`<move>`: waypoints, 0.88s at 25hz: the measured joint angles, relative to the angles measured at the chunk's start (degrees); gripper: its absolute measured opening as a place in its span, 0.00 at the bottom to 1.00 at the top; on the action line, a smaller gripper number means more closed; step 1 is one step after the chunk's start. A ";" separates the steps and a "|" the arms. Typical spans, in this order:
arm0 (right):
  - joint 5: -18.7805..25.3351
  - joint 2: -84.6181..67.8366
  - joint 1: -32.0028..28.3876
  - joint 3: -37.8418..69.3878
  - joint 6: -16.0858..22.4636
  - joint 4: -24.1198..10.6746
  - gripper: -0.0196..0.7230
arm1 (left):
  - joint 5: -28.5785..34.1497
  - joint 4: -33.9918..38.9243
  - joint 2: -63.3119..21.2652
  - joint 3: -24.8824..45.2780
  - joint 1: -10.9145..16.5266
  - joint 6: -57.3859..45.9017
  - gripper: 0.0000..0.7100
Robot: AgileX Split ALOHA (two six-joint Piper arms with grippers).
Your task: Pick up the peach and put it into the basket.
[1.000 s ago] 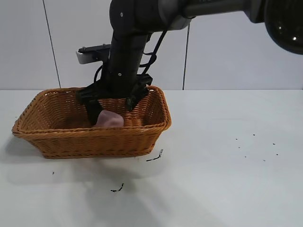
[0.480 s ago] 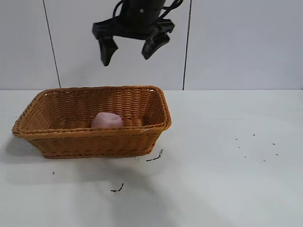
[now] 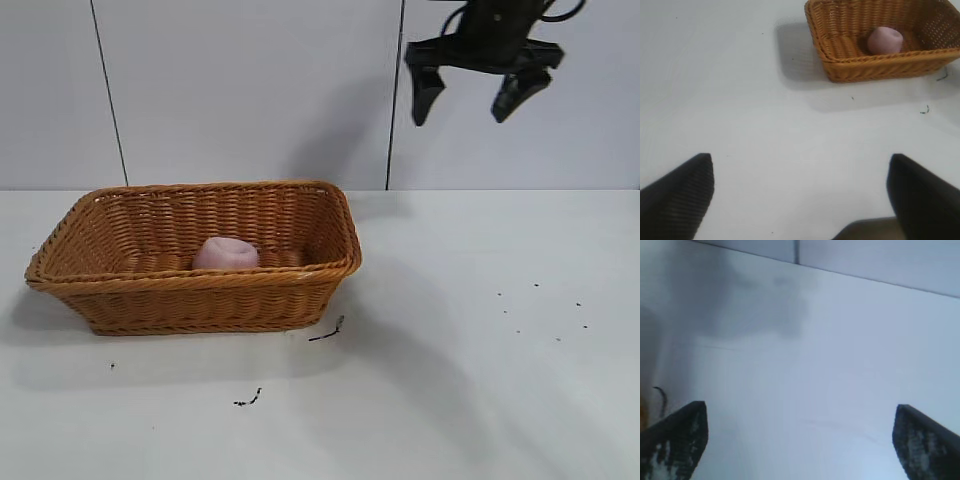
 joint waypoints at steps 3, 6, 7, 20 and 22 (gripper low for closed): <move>2.46 -0.18 -3.62 0.00 0.37 -0.05 0.95 | 0.00 0.00 0.00 0.00 0.00 0.00 0.97; 4.66 -0.67 -5.07 0.00 0.42 -0.16 0.95 | 0.00 0.00 0.00 0.00 0.00 0.00 0.97; 5.09 -1.00 -5.07 0.00 0.37 -0.16 0.95 | 0.00 0.00 0.00 0.00 0.00 0.00 0.97; 5.39 -17.58 -5.07 10.86 -0.57 2.57 0.95 | 0.00 0.00 0.00 0.00 0.00 0.00 0.97; 5.37 -23.82 -5.07 17.07 -0.76 2.63 0.95 | 0.00 0.00 0.00 0.00 0.00 0.00 0.97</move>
